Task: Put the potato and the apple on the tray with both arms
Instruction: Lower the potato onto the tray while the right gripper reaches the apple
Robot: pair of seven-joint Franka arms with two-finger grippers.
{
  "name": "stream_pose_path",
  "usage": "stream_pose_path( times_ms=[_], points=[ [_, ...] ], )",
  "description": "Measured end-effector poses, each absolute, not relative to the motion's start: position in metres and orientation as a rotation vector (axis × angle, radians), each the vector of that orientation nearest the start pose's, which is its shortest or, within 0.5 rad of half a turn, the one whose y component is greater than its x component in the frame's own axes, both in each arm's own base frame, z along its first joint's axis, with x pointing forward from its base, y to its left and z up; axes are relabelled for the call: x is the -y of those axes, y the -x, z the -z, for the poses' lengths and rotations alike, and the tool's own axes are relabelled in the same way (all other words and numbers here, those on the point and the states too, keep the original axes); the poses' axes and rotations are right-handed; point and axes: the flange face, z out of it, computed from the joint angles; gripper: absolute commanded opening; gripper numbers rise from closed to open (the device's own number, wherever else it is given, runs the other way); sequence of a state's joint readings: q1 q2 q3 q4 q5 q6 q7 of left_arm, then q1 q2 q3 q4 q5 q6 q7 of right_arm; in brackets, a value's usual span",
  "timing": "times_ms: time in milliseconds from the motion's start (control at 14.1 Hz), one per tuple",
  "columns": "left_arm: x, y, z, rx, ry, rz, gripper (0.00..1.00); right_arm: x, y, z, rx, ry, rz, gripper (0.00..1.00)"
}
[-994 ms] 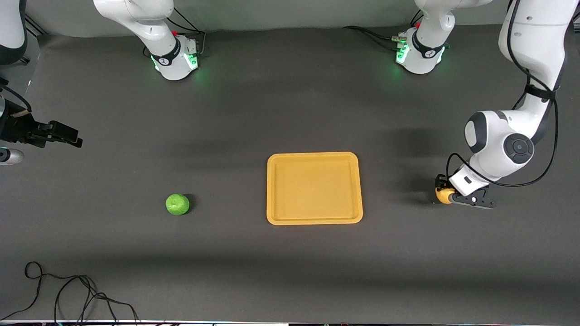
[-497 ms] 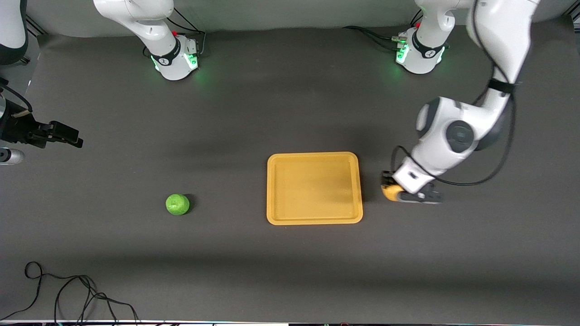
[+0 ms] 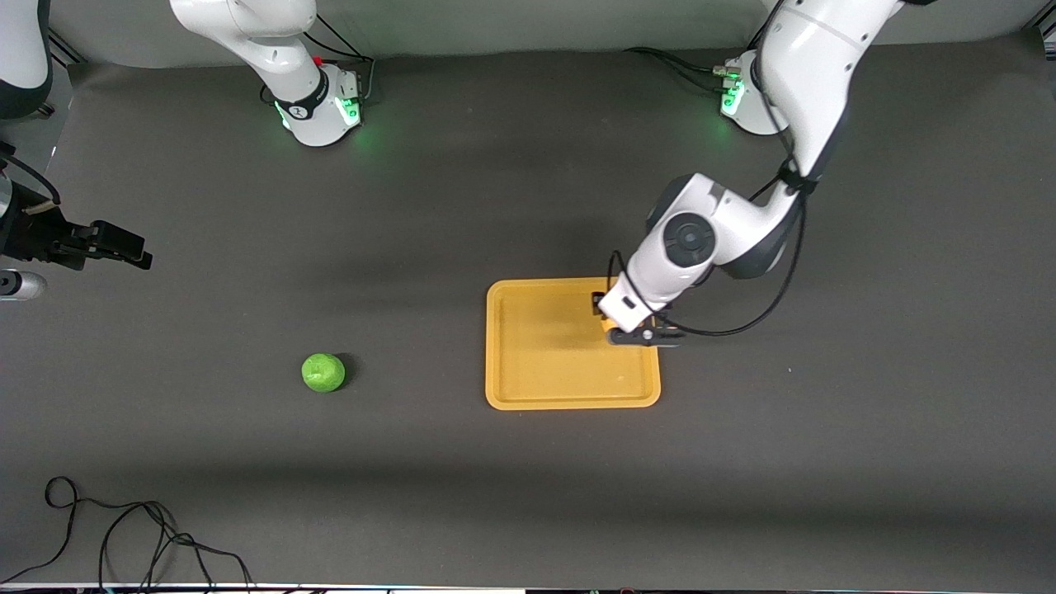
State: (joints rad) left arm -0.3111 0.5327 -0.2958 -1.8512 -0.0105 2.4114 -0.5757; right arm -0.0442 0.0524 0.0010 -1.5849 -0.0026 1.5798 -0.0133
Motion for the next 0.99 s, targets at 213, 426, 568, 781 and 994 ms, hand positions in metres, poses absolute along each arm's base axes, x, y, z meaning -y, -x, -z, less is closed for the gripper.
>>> stream_pose_path(
  times_ms=[213, 426, 568, 781, 994],
  points=[
    [0.351, -0.555, -0.224, 0.027, 3.265, -0.079, 0.43, -0.007, -0.574, -0.59, 0.028, 3.142, -0.042, 1.0],
    [0.345, -0.56, -0.212, 0.027, 3.248, -0.086, 1.0, -0.07, -0.576, -0.588, 0.057, 3.142, -0.01, 1.0],
    [0.348, -0.561, -0.214, 0.011, 3.246, -0.072, 1.0, -0.108, -0.58, -0.581, 0.113, 3.136, 0.035, 1.0],
    [0.349, -0.568, -0.227, 0.051, 3.252, -0.044, 1.0, -0.117, -0.6, -0.542, 0.118, 3.132, 0.07, 1.0],
    [0.33, -0.59, -0.296, 0.121, 3.261, 0.068, 0.99, -0.1, -0.632, -0.474, 0.063, 3.14, 0.051, 1.0]
  ],
)
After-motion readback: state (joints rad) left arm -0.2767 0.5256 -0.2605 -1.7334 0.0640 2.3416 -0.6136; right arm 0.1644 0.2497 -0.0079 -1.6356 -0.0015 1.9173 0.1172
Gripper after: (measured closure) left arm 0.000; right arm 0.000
